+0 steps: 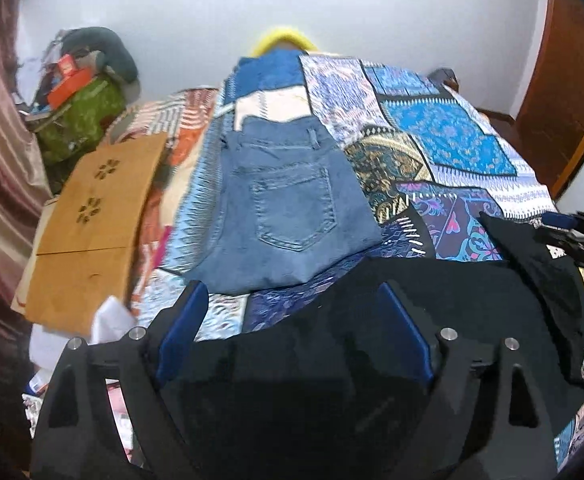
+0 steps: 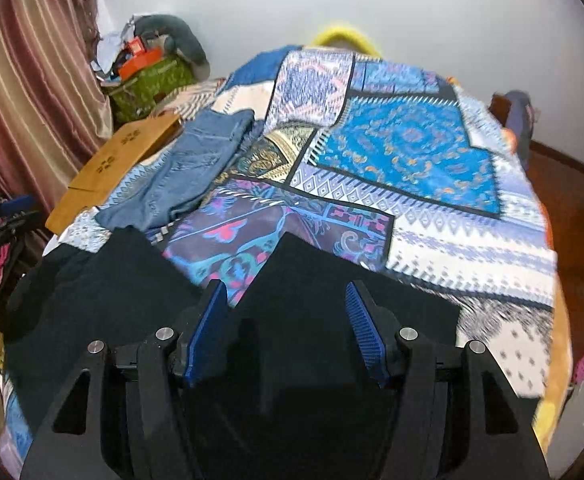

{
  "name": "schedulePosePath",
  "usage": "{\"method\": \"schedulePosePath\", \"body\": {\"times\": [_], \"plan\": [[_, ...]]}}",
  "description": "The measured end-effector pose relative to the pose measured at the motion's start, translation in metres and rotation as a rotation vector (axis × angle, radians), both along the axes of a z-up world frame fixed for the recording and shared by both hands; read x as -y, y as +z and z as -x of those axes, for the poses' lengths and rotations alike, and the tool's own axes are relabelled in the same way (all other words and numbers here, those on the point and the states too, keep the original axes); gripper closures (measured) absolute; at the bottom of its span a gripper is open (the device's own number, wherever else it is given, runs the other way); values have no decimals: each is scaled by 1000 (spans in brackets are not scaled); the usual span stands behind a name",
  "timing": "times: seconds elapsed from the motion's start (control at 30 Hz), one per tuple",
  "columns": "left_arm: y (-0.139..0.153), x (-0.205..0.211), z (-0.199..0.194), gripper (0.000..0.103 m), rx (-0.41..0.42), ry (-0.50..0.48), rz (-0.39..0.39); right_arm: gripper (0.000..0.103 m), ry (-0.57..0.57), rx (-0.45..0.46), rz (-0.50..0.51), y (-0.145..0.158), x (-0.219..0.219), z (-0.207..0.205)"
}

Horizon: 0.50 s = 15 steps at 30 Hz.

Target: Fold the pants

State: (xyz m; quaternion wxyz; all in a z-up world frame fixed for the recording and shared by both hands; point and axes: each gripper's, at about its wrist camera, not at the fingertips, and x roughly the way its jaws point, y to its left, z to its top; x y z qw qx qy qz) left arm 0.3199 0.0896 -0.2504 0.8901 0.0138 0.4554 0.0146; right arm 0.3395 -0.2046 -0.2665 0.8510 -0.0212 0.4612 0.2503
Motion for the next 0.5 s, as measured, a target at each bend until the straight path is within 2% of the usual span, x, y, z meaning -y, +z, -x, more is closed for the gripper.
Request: {"method": "schedulePosePath", "body": {"times": [0.23,0.3,0.33,0.37,0.4,0.5], "plan": [[-41,14,-29,16,-89,-40,-11,47,55,-161,-4,-38,-15,-47],[-50,16,-32,16,-113,-51,-8,58,78,-195,4,-47,-20,-53],[-53,17,-32,16,-123,-54,-8,61,90,-199,-13,-49,-21,-54],[-56,19,-33,16,-132,-60,-8,67,89,-197,-20,-49,-20,-55],[-59,21,-34,16,-142,-66,-10,78,96,-195,-32,-47,-20,-55],[-58,25,-32,16,-146,-72,-19,92,92,-167,-15,-40,-21,-52]]}}
